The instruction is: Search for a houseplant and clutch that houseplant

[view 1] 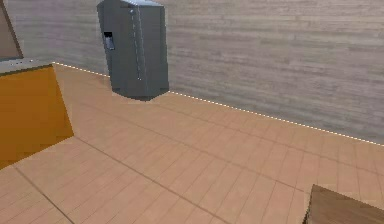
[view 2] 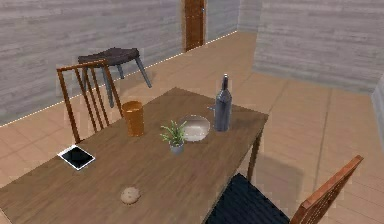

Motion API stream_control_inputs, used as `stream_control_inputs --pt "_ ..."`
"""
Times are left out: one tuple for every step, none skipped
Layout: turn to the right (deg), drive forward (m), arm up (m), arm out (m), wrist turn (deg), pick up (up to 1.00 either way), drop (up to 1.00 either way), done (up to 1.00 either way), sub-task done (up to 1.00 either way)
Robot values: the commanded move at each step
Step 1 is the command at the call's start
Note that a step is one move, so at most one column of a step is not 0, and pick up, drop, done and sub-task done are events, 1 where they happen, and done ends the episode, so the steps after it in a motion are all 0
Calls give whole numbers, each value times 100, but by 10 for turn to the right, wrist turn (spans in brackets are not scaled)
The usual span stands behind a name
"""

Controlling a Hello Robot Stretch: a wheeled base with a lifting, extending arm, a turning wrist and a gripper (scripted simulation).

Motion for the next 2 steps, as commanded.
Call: stream_control_inputs --pt "0 0 32 0 0 0 0 0 0" --pt "0 0 0 42 0 0 0 0 0"
